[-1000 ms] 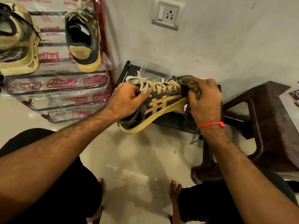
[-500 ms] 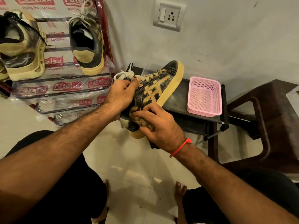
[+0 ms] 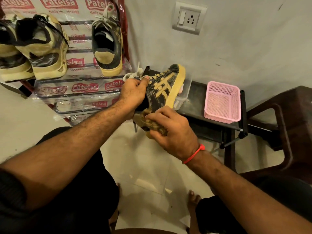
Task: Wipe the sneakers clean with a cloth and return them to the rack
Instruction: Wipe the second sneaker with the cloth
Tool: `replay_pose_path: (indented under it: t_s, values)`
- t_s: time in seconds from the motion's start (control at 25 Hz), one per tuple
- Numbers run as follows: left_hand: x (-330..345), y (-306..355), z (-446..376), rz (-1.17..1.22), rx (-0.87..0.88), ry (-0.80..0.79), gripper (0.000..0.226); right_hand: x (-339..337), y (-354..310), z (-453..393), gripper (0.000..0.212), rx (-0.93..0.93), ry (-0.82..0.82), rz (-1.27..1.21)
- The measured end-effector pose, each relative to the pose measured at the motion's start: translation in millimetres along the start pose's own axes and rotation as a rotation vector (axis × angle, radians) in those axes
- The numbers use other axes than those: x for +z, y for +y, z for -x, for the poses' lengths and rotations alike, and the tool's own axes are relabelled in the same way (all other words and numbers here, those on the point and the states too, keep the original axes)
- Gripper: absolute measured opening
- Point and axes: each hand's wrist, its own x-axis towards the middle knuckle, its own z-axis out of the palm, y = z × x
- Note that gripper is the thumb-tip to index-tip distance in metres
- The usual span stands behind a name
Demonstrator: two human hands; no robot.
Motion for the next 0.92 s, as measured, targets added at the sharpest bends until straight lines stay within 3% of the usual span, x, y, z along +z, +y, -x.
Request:
replay_pose_path:
  t_s: [0.08,0.16,0.36,0.56,0.92]
  values:
    - [-3,3,-1,0.038,-0.032,0.039,0.042,4,-7,2,0.034,-0.161,-0.062,0.139]
    - [-5,7,-2,0.064,-0.032,0.053,0.038,-4,-1,-2,0.033,-0.165,-0.005,0.238]
    - [-13,11,-10,0.128,-0.085,0.088,0.031,-35,29,-16,0.034,0.13,0.235,0.145]
    - [1,6,-2,-0.137,0.066,-0.029,0.044,-43,56,-23,0.036,0.319,0.299,0.066]
    - [-9,1,-11,-0.048,-0.023,0.044,0.044,-7,3,-3,0.03,-0.108,0.006,0.116]
